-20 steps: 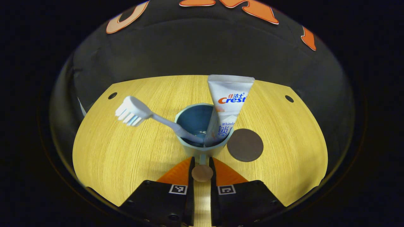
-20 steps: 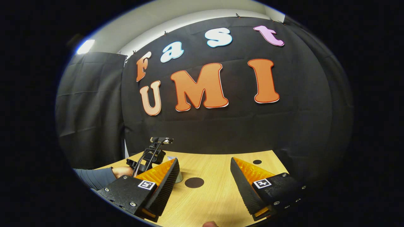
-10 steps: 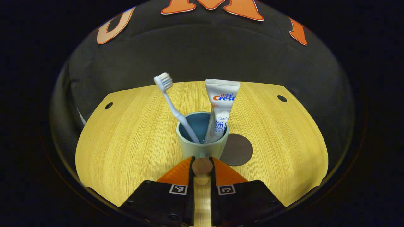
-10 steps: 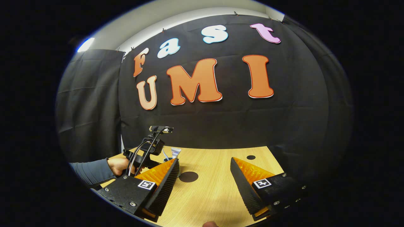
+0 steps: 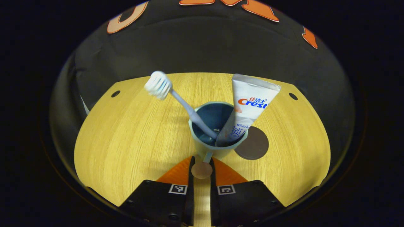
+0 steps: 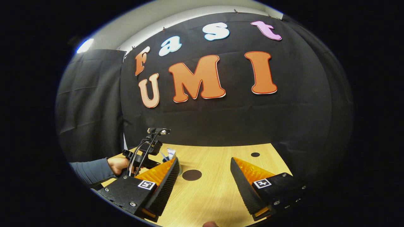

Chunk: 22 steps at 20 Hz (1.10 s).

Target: Put the toothbrush and toothpaste on the desktop into the cup, then pick up the cup and place it on the coaster on the desktop.

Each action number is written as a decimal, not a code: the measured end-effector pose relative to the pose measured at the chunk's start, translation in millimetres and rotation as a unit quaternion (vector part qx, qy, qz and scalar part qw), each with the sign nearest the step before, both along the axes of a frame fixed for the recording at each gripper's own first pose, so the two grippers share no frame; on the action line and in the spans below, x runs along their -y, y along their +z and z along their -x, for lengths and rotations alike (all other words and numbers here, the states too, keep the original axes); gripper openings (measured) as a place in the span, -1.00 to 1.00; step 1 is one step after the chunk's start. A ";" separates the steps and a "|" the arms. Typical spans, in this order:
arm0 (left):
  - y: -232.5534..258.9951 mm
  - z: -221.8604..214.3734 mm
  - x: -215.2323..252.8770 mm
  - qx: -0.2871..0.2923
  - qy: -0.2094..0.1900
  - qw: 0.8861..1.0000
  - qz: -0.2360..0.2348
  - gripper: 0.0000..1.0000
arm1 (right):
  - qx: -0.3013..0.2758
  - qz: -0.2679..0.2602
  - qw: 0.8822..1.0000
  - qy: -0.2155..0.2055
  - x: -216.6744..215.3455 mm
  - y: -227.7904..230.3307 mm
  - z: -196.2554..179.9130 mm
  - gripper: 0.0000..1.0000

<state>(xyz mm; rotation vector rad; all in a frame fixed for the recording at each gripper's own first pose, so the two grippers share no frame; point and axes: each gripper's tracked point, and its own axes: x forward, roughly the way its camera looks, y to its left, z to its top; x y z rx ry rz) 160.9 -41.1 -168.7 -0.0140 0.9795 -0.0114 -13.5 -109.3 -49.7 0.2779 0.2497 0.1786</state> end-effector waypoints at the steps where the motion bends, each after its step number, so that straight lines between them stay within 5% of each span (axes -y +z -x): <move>1: 0.4 -0.4 2.3 0.001 -0.005 1.000 0.000 -0.60 | 0.001 0.000 1.000 0.003 -2.2 1.4 1.7 0.94; 9: -18.1 -1.2 20.0 -0.030 -0.045 0.998 -0.025 -0.37 | -0.008 0.011 1.000 0.009 -9.9 -1.8 0.2 0.94; 15: -21.0 -0.2 15.9 -0.015 -0.036 0.999 0.006 -0.63 | -0.017 0.010 1.000 0.004 -8.2 -4.6 -4.4 0.94; 22: 15.6 5.0 10.9 0.031 -0.043 0.999 0.008 -0.65 | -0.016 0.019 1.000 0.010 -14.6 -3.2 -4.5 0.94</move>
